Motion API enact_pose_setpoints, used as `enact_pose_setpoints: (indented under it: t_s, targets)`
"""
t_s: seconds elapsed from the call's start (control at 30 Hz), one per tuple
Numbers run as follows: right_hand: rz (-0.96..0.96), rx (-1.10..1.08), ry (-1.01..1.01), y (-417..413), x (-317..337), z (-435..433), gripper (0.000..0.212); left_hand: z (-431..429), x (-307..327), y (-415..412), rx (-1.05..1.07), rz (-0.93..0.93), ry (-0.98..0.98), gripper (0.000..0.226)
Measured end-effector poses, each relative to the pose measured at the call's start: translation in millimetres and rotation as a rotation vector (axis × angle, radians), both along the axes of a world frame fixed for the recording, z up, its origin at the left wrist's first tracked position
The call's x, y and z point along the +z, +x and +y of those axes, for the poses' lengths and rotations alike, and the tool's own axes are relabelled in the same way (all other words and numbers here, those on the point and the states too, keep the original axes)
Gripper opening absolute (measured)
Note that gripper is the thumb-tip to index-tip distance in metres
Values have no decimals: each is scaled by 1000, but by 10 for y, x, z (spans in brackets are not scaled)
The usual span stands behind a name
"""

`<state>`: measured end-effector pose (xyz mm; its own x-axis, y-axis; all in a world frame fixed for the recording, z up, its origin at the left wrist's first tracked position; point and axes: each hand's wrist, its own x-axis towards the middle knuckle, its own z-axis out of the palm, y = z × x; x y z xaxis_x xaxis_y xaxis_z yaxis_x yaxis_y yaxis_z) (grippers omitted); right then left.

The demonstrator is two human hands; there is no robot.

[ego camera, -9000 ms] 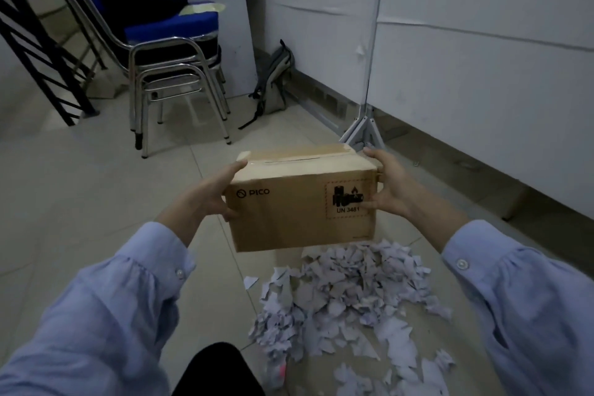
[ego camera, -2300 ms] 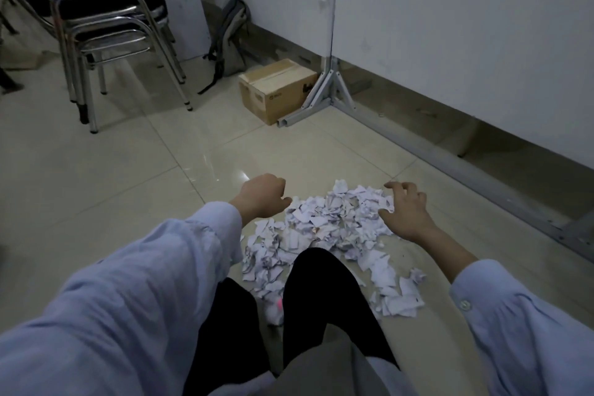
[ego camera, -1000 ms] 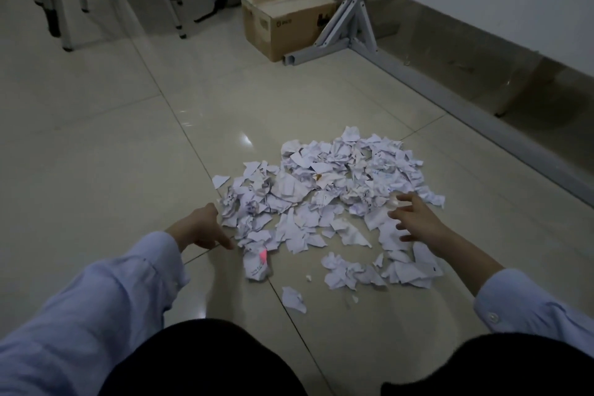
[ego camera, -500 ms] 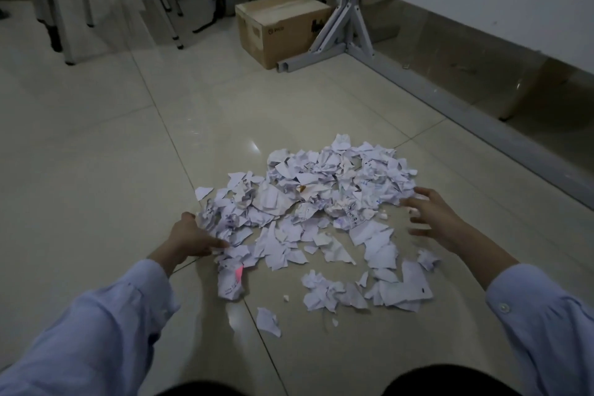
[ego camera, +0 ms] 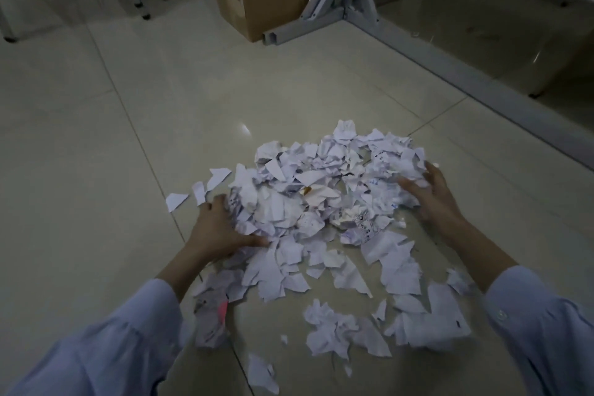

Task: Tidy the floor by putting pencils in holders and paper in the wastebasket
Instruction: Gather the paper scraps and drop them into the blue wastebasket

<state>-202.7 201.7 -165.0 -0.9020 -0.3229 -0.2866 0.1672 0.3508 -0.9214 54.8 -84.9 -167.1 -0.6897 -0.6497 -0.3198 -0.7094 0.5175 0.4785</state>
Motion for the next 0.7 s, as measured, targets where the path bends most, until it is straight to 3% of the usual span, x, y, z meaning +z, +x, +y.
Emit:
enact_pose_setpoints:
  t_s: [0.13,0.3,0.47,0.6,0.7]
  targets:
    - [109,209,112,226,-129,-252,102,144,-34,-269,-74,3,20,133]
    - [186,380,91,410,-181,-493,86,283,-20,-544,-119,-5,89,138]
    - [210,373,155,595,-184,-606,92,479,-34,-740,-207,-20,84,139]
    - [319,343,304,727,-227,-689,79,648,-43,-839,-255,14,84,135]
    - [266,281,322,815,-281,-751,65,775,-42,-876,-272,69,105,140]
